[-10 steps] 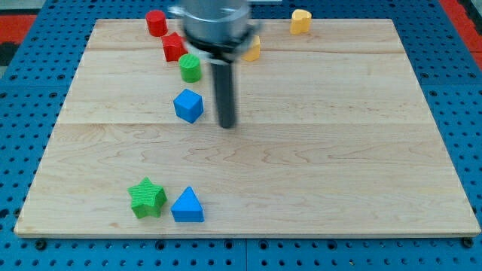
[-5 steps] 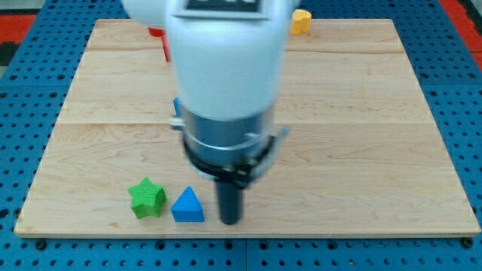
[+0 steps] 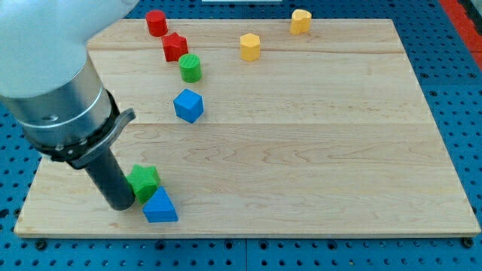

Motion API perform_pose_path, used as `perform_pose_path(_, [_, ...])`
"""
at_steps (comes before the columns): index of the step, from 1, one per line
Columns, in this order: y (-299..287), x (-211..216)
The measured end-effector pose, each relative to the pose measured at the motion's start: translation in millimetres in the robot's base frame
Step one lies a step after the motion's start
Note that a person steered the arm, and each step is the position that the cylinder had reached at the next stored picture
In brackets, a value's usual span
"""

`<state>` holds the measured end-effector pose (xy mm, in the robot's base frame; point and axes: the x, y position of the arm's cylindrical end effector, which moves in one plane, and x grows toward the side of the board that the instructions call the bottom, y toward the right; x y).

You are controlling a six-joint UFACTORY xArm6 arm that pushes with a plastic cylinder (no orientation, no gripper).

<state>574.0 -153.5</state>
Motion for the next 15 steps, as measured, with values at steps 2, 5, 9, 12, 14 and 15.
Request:
perform_pose_path(2, [14, -81])
perform_pose_path(5, [101, -3])
perform_pose_path(9, [265, -2])
perform_pose_path(12, [302, -3])
perform_pose_path(14, [210, 8])
perform_pose_path(15, [155, -30])
